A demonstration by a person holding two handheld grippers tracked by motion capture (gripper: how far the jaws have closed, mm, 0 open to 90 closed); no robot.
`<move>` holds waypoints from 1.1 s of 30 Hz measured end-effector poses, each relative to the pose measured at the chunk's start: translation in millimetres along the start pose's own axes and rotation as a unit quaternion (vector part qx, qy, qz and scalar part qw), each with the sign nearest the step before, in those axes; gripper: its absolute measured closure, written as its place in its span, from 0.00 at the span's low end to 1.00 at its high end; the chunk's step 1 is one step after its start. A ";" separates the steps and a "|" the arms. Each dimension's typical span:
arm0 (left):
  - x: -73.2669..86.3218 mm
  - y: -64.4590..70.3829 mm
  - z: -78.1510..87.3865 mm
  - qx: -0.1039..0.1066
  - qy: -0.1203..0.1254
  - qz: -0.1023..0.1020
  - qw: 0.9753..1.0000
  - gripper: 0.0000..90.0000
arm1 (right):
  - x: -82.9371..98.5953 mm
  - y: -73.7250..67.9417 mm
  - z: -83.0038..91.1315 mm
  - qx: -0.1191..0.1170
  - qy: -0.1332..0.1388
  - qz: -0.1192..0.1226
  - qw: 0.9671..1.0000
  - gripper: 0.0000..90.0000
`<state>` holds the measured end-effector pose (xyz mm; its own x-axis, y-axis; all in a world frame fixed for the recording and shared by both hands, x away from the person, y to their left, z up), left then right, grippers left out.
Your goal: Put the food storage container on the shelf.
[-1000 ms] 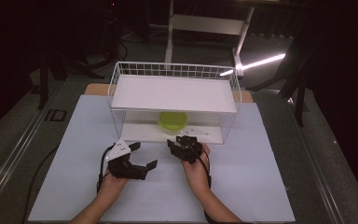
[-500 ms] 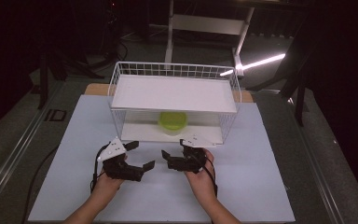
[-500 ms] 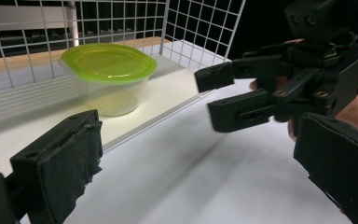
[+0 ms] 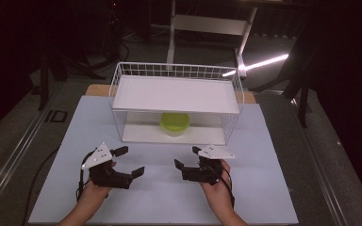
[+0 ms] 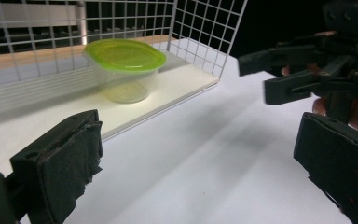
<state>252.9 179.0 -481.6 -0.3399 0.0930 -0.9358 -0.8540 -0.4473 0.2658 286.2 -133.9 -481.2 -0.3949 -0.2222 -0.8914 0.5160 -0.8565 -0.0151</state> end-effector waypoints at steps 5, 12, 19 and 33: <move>4.7 2.2 11.6 -0.007 -0.004 -0.002 1.000 0.02 | 3.8 8.4 15.7 0.000 0.009 -0.007 1.000 0.18; 9.5 3.1 26.9 -0.014 -0.004 0.006 1.000 0.02 | 10.4 18.1 30.9 0.002 0.015 -0.013 1.000 0.18; 19.9 5.0 33.3 -0.017 -0.014 0.011 1.000 0.02 | 21.2 26.4 46.2 0.004 0.016 -0.010 1.000 0.18; 35.8 3.4 38.0 -0.022 -0.009 0.022 0.999 0.02 | 48.2 46.8 65.3 0.018 0.003 -0.010 1.000 0.18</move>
<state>222.9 214.6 -505.4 -0.3845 0.0886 -0.9188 -0.8199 -0.4901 0.2959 241.8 -215.1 -495.4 -0.4004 -0.2030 -0.8935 0.4802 -0.8770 -0.0160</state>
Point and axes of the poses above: each handheld gripper's, and its own axes: z roughly backward along the jaws, x roughly out of its underside, y roughly to its right, the point moved 1 cm from there along -z, roughly forward along the jaws, and after that the axes turned 15 degrees about x, right-handed, at the moved point
